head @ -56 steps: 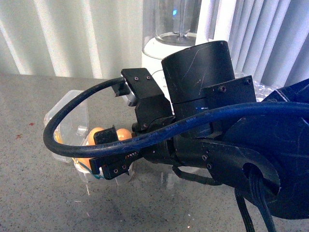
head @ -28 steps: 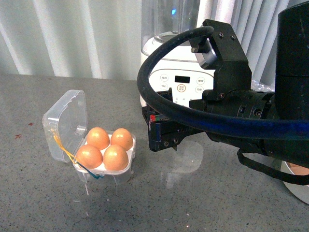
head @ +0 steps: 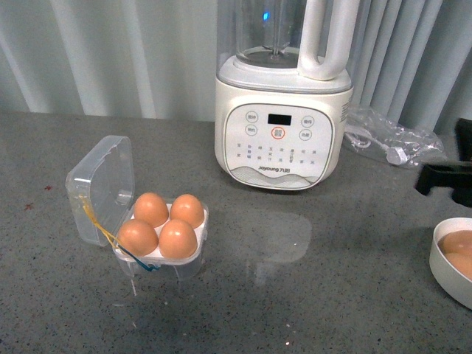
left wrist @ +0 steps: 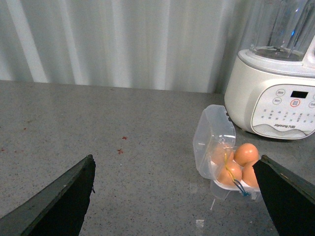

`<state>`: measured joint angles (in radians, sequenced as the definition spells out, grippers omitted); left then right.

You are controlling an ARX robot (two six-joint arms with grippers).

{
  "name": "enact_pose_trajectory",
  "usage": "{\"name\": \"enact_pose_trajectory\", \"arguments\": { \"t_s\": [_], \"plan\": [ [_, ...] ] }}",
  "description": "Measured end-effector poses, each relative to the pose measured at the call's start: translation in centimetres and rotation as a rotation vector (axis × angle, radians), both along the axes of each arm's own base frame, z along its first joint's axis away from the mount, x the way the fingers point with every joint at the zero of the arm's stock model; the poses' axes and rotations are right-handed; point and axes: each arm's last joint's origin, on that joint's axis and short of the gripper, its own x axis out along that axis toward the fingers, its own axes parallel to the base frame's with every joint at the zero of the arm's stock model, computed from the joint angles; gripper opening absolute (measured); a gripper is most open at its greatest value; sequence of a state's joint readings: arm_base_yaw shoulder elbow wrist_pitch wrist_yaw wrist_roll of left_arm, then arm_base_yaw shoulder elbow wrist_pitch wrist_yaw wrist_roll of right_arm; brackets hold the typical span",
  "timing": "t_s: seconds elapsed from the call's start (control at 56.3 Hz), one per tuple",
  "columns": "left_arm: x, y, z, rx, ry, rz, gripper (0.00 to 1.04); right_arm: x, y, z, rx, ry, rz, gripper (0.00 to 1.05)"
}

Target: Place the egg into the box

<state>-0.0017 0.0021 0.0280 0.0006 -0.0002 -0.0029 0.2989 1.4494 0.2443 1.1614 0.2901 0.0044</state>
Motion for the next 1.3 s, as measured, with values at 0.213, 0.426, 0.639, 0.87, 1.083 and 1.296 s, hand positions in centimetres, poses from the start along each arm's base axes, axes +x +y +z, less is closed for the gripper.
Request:
{"name": "enact_pose_trajectory", "arguments": {
  "t_s": [0.213,0.426,0.639,0.87,1.083,1.296],
  "plan": [
    [0.0,0.0,0.0,0.000,0.000,0.001,0.98,-2.8,-2.3,0.7,0.005,-0.023,-0.001,0.03],
    [0.0,0.0,0.0,0.000,0.000,0.001,0.98,-4.7,-3.6,0.7,0.006,-0.022,0.002,0.03],
    [0.0,0.0,0.0,0.000,0.000,0.000,0.98,-6.5,-4.6,0.7,0.007,-0.023,-0.006,0.03],
    [0.0,0.0,0.0,0.000,0.000,0.001,0.98,-7.9,-5.9,0.9,0.009,-0.029,-0.011,0.03],
    [0.0,0.0,0.0,0.000,0.000,0.000,0.98,-8.9,-5.9,1.2,0.008,-0.039,-0.008,0.03],
    [0.0,0.0,0.0,0.000,0.000,0.000,0.98,-9.7,-5.9,1.4,0.009,-0.047,-0.008,0.03]
  ]
}}
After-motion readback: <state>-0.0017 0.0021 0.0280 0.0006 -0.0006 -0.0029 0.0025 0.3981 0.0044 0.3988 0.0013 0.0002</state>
